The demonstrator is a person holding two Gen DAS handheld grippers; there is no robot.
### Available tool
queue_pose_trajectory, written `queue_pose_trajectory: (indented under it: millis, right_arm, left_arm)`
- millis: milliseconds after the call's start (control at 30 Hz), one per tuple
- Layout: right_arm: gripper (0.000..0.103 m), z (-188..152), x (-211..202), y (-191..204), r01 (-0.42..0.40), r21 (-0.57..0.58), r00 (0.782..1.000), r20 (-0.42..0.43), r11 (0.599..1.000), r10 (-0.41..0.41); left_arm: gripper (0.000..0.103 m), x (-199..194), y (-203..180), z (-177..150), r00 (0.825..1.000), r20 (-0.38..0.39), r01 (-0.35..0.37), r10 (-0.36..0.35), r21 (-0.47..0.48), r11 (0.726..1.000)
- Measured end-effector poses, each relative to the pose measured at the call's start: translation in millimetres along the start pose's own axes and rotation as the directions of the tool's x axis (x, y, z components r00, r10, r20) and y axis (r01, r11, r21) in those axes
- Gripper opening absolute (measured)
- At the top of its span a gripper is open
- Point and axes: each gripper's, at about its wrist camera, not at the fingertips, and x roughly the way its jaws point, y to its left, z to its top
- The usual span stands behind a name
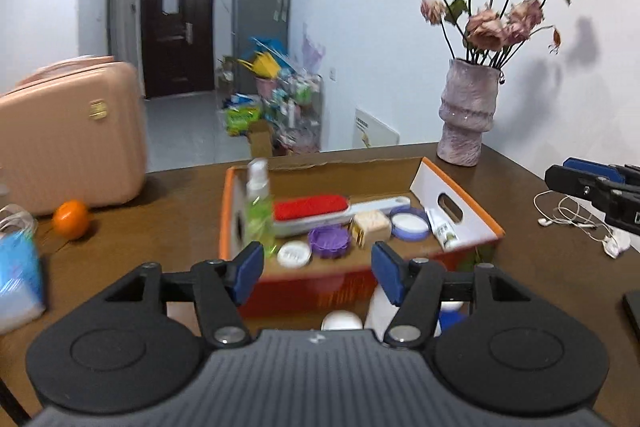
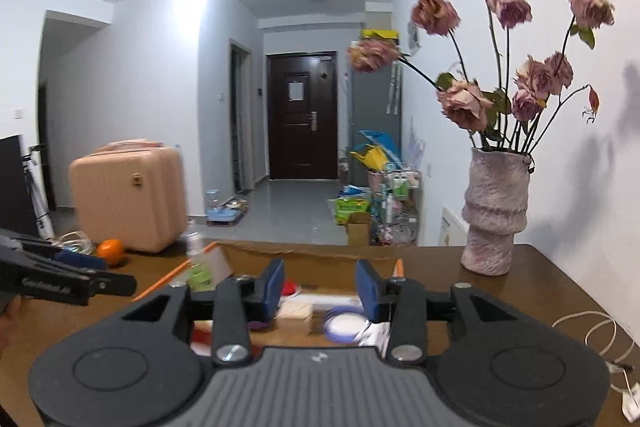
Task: Organize rigid objects
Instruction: 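Withdraw both grippers from the box back over the table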
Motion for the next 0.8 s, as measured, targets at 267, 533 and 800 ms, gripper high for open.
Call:
queue_pose_trajectory:
  millis: [267, 533, 800]
  right_arm:
    - [0.060, -56, -82, 42, -0.032, -0.036, 0.999, -0.040, 0.999, 0.031]
    - [0.067, -127, -152, 76, -0.051, 0.002, 0.993, -0.105, 0.999, 0.051]
    - [0.071, -146, -181, 92, -0.021, -0.003, 0.994, -0.112, 1.000, 0.020]
  left_arm:
    - [0.070, -117, 3, -92, 0.986, 0.086, -0.131, 0.141, -0.107, 0.986]
    - [0.072, -183, -16, -165, 0.985, 0.085, -0.144, 0.151, -0.079, 0.986]
    - [0.074, -198, -28, -181, 0.987, 0.113, -0.116, 0.118, -0.024, 0.993]
